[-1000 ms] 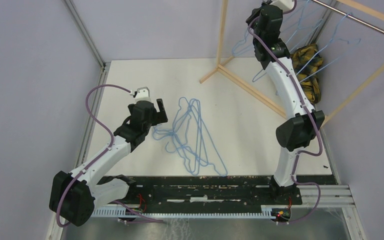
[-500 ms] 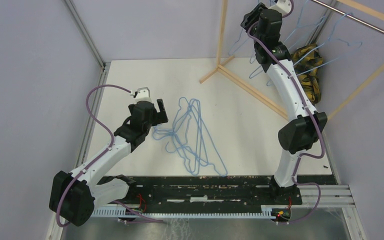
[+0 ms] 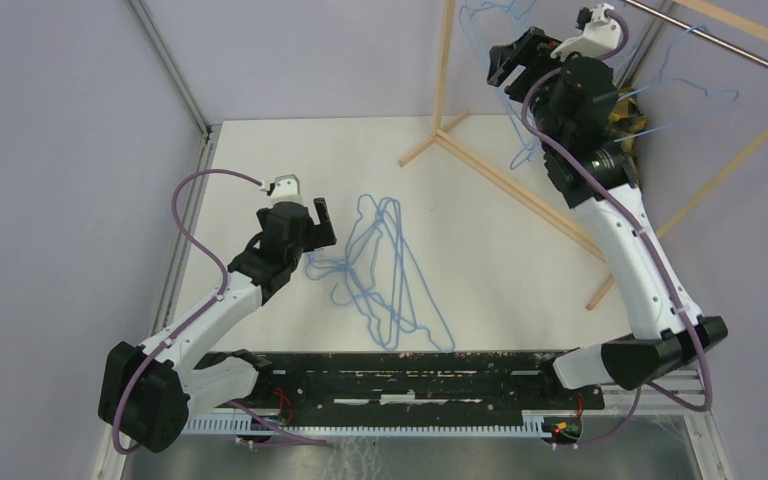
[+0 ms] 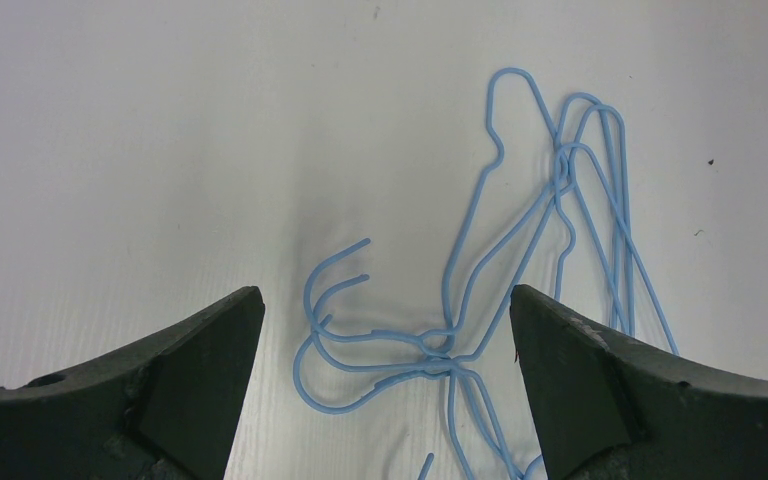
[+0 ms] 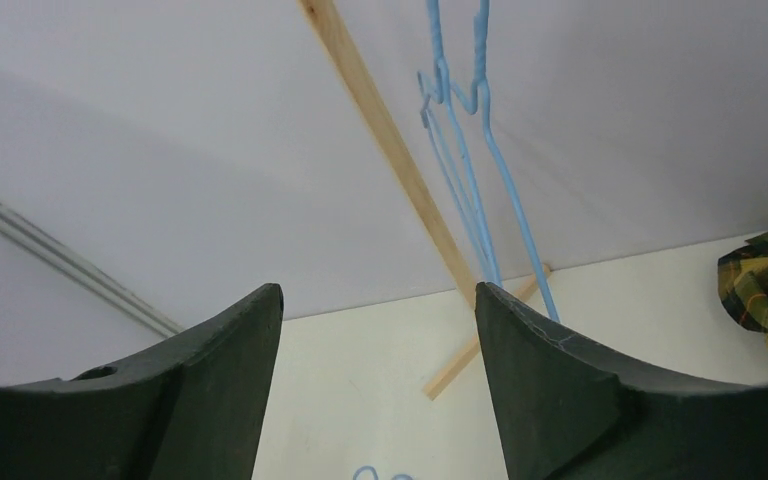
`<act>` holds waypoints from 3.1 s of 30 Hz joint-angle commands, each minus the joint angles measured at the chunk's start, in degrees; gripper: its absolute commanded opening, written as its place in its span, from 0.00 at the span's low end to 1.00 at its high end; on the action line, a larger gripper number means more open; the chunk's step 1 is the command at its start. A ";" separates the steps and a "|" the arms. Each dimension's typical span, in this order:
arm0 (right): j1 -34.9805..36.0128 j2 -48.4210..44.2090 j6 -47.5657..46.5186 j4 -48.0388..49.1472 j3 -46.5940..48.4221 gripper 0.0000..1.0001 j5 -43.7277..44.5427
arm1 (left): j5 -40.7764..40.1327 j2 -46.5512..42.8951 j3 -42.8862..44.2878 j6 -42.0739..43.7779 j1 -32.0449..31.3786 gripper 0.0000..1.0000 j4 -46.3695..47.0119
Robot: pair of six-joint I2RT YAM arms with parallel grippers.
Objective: Organize the hangers
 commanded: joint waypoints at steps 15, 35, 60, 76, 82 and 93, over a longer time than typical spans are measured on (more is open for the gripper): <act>26.21 -4.27 -11.45 -7.06 -20.85 0.70 -6.28 | -2.48 0.05 0.77 0.77 -0.20 0.99 1.25; 35.40 17.78 -7.49 -1.71 -37.22 0.50 -21.72 | -5.11 -0.03 1.51 -5.18 1.85 0.99 -2.86; 35.93 9.55 -7.51 -8.00 -36.33 0.21 -14.85 | -5.48 -2.96 1.18 -4.52 2.02 0.99 -3.34; 35.90 10.86 -5.21 -5.57 -41.30 0.33 -18.66 | -4.63 -3.21 0.01 -5.08 2.03 0.99 -2.78; 35.91 15.44 -4.35 -3.58 -40.09 0.34 -18.73 | -4.48 -3.02 -0.02 -5.30 2.01 0.99 -2.74; 35.90 20.01 -5.26 -3.62 -38.04 0.35 -16.13 | -4.43 -3.13 -0.76 -5.13 2.02 0.99 -2.32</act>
